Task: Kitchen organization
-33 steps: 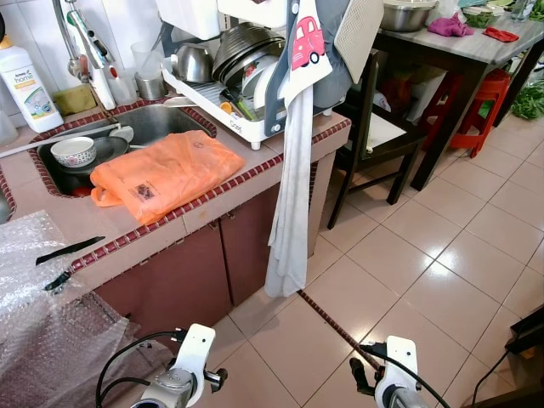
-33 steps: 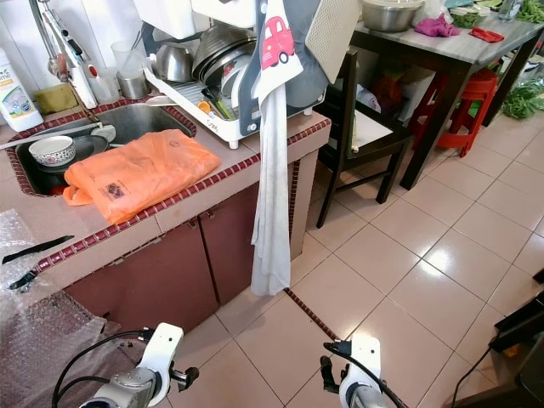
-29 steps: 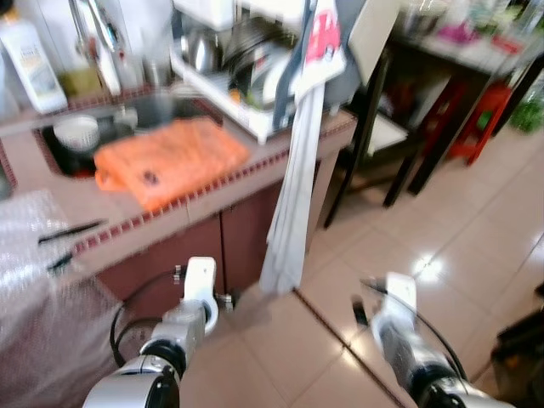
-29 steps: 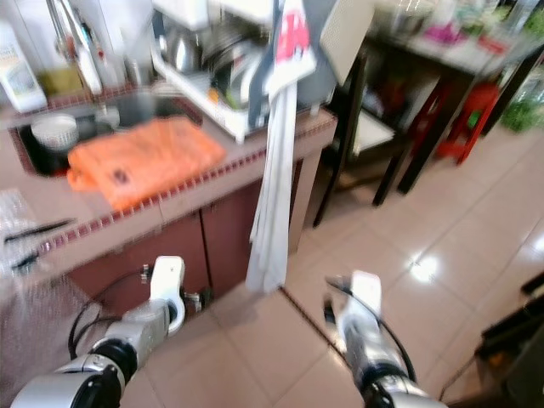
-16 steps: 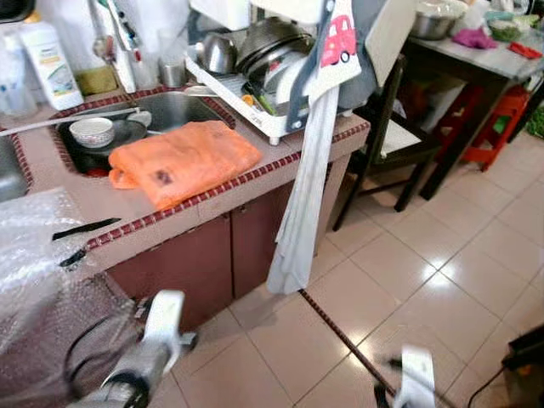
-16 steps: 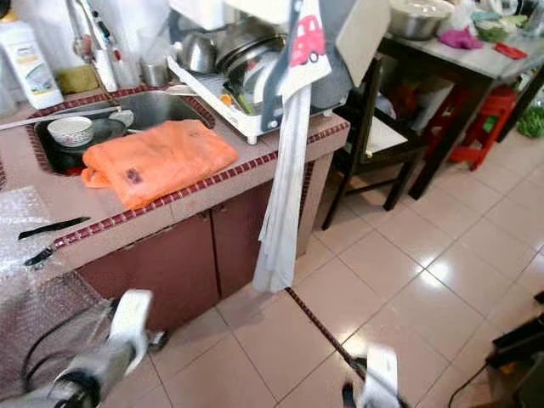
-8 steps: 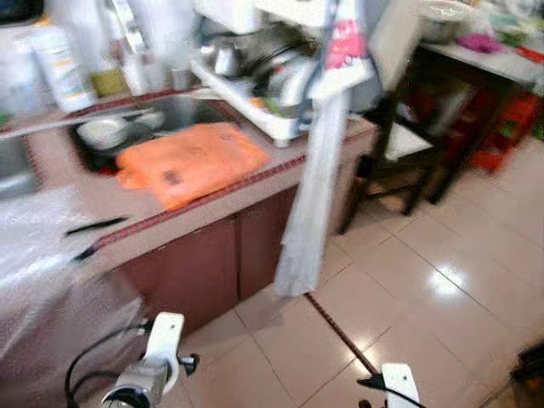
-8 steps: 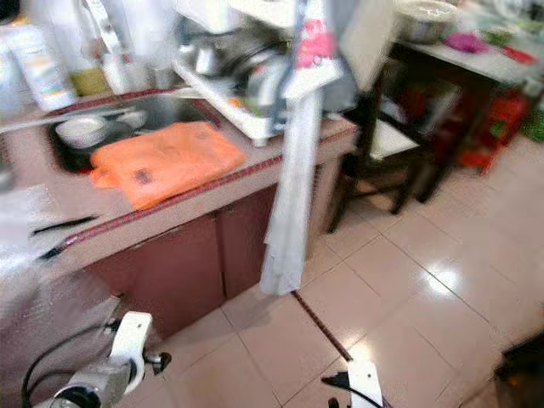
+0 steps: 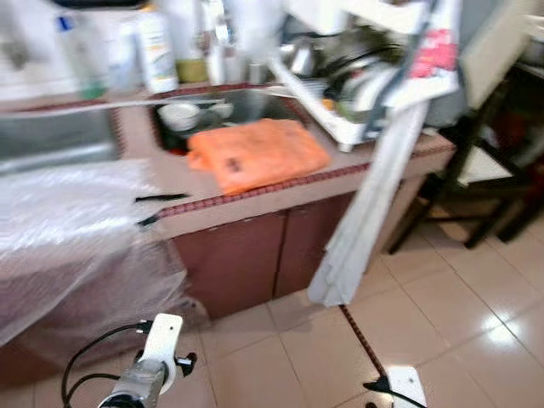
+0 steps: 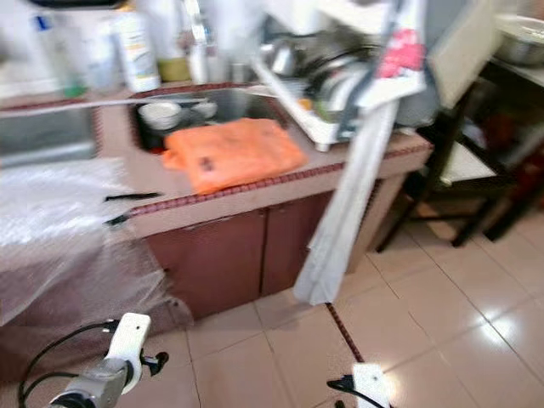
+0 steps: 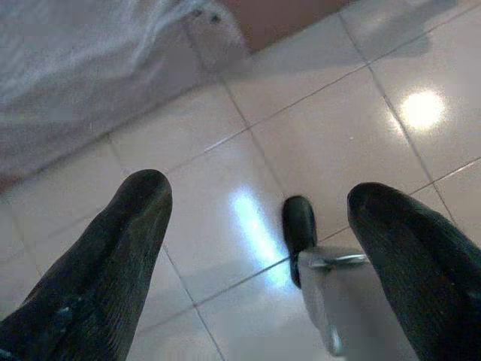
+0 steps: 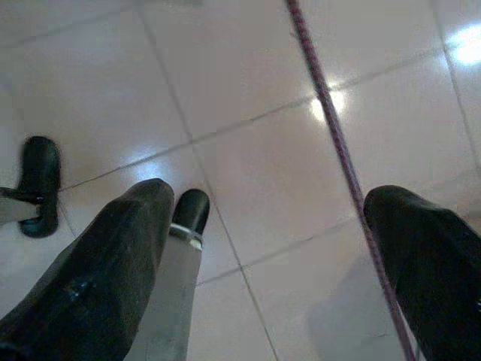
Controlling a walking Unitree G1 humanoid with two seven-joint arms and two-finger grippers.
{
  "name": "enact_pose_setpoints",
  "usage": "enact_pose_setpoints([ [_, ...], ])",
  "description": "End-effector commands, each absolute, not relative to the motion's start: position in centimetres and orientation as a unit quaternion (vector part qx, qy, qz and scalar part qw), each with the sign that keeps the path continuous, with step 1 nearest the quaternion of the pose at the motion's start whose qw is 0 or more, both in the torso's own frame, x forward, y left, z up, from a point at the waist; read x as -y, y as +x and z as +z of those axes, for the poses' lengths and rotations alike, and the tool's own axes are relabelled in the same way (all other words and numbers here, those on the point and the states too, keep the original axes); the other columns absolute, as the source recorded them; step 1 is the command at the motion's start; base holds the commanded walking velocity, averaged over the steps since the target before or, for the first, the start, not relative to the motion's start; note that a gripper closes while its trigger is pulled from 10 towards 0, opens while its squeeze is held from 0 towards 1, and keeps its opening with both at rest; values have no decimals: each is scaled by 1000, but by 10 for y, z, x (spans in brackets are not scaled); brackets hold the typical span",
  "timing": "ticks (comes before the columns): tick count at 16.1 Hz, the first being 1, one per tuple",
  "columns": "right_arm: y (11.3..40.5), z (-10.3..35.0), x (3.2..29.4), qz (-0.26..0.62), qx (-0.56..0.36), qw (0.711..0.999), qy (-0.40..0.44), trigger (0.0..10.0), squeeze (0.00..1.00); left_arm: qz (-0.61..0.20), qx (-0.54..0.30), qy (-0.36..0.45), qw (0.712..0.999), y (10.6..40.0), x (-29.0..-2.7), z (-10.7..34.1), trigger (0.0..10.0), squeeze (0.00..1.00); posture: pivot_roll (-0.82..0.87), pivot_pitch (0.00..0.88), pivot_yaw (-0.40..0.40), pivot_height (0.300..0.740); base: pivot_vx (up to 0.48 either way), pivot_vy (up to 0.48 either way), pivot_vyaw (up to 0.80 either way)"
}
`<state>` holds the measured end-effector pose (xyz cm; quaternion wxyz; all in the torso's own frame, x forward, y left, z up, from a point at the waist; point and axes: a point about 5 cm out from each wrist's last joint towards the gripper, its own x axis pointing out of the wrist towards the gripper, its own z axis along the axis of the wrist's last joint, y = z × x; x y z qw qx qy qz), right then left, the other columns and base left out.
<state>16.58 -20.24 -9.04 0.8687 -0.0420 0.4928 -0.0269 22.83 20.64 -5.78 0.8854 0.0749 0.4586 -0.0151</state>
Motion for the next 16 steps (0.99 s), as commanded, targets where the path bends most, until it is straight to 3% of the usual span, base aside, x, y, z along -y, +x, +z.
enact_pose_setpoints([
  [1, 165, -90, 206, -27, -494, 868, -45, 10000, 0, -15, -459, 64, 886, 227, -204, -59, 10000, 0, 0, 16, -45, 740, 0, 0, 800],
  [9, 166, -90, 203, -25, -496, 867, -47, 10000, 0, -8, -460, 63, 886, 226, -205, -60, 10000, 0, 4, 15, -49, 740, 0, 0, 800],
  [11, 169, -89, 205, -32, -488, 871, -43, 10000, 0, -13, -459, 84, 885, 226, -206, -59, 10000, 0, 2, 13, -49, 740, 0, 0, 256],
  [13, 186, -79, 212, -69, -450, 890, -16, 10000, 0, -40, -438, 132, 889, 236, -205, -53, 10000, 0, -6, 17, -46, 740, 0, 0, 0],
  [16, 216, -59, 221, -86, -383, 920, 9, 10000, 0, -95, -384, 106, 912, 268, -184, -31, 10000, 0, -17, 9, -30, 740, 0, 0, 0],
])
